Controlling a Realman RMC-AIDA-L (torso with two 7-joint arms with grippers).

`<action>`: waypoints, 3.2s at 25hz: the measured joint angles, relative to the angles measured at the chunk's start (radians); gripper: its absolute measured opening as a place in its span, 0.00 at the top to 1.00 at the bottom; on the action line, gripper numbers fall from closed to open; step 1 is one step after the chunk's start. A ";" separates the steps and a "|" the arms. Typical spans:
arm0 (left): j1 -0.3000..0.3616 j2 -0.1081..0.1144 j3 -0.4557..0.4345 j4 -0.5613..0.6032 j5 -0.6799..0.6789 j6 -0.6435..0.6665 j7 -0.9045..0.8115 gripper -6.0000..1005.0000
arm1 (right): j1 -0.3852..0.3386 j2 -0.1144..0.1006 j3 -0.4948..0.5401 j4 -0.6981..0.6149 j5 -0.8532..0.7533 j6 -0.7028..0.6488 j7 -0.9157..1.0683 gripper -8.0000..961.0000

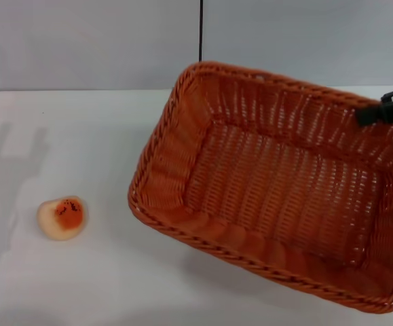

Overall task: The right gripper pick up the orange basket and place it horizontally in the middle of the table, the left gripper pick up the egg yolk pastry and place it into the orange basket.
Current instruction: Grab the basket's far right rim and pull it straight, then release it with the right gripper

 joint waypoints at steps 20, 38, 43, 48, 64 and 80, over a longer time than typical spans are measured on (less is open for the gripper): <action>-0.006 0.000 0.002 0.002 0.000 -0.014 -0.002 0.18 | 0.080 -0.011 -0.114 -0.014 0.090 -0.146 -0.192 0.82; 0.012 0.000 0.008 0.005 0.000 -0.015 -0.014 0.18 | 0.105 0.069 -0.247 0.124 0.050 0.105 -0.350 0.82; 0.012 0.000 0.008 0.008 0.000 -0.017 -0.014 0.18 | 0.106 0.071 -0.249 0.125 0.049 0.114 -0.355 0.82; 0.007 -0.001 0.008 0.013 0.000 -0.023 -0.018 0.18 | 0.105 0.072 -0.249 0.128 0.046 0.130 -0.356 0.82; 0.002 -0.001 0.008 0.014 0.000 -0.029 -0.025 0.18 | 0.099 0.074 -0.249 0.132 0.026 0.164 -0.356 0.82; -0.003 -0.001 0.011 0.014 0.000 -0.029 -0.038 0.18 | 0.095 0.090 -0.239 0.136 0.025 0.232 -0.361 0.79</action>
